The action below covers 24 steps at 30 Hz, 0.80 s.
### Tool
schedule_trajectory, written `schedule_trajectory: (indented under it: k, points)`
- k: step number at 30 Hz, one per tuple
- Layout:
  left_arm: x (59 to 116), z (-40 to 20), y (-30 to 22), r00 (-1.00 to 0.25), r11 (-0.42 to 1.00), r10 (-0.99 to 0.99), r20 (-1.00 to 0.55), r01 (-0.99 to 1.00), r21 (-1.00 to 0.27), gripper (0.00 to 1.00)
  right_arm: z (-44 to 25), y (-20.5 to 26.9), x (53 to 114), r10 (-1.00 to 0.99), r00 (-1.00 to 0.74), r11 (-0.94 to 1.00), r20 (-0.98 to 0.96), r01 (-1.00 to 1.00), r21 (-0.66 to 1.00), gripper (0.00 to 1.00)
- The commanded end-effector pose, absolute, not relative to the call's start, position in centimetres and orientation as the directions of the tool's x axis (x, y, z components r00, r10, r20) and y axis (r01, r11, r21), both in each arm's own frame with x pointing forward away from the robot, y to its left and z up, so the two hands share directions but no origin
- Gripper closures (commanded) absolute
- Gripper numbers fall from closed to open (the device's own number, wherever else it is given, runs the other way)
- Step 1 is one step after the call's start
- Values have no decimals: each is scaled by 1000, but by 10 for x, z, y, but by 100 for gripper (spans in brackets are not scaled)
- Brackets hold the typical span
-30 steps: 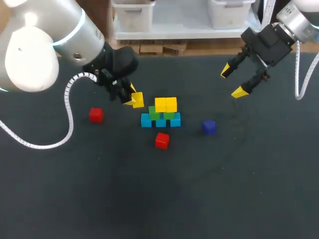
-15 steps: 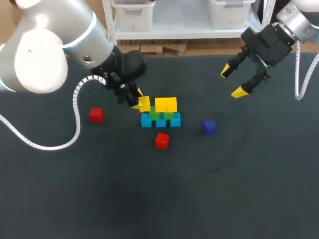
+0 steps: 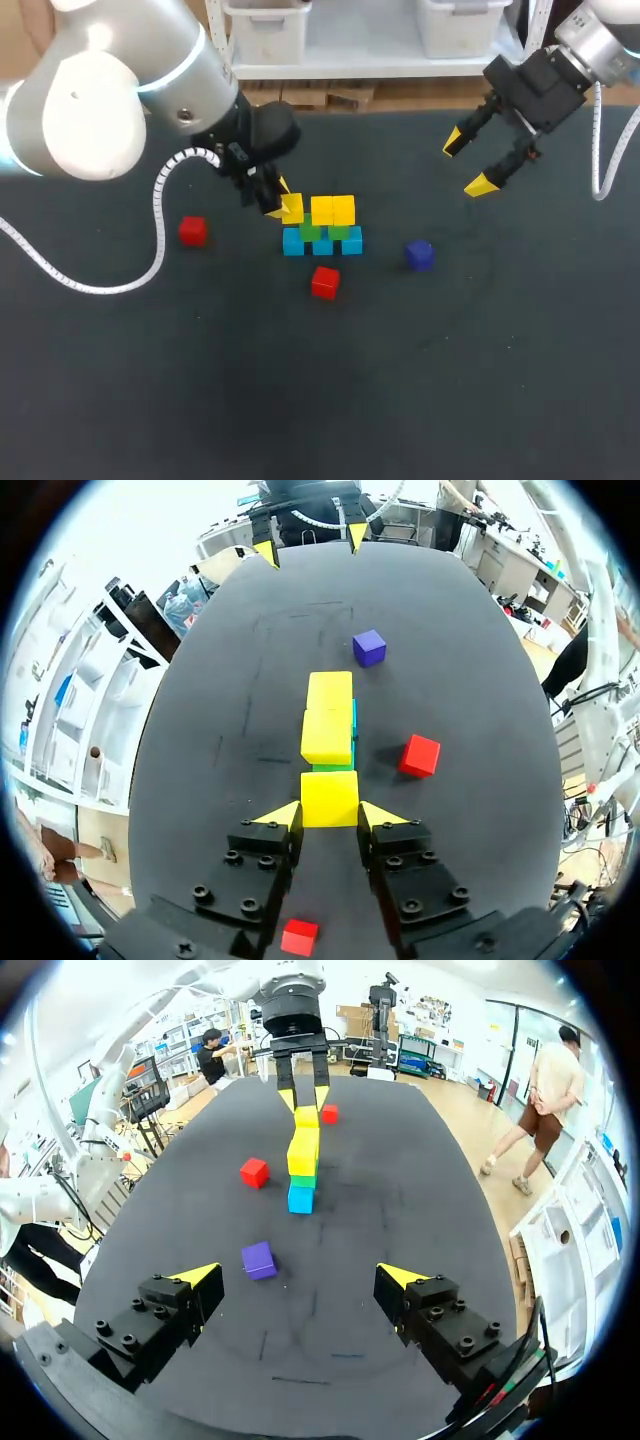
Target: Place the blue cubes, place green cubes on the blue cubes, place the yellow cubes on the green cubes, then place the red cubes on the yellow cubes, and place purple cube on the red cubes.
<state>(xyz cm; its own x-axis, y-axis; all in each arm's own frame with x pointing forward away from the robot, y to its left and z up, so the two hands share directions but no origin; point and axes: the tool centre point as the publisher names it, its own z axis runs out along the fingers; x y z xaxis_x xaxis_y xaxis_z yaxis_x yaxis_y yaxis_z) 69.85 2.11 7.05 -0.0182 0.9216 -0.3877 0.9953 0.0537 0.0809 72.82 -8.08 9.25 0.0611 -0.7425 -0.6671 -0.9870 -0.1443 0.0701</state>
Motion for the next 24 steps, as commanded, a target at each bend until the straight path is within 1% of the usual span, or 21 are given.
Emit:
schedule_trajectory:
  k: [1, 24]
  points:
    - [701, 70, 19, -19, 52, 923, -384, 996, 76, 100, 92, -81, 729, -741, 62, -146, -669, -987, 70, 0]
    - [701, 67, 10, -7, 38, 921, -389, 997, 72, 100, 92, -81, 729, -741, 62, -146, -669, -987, 70, 0]
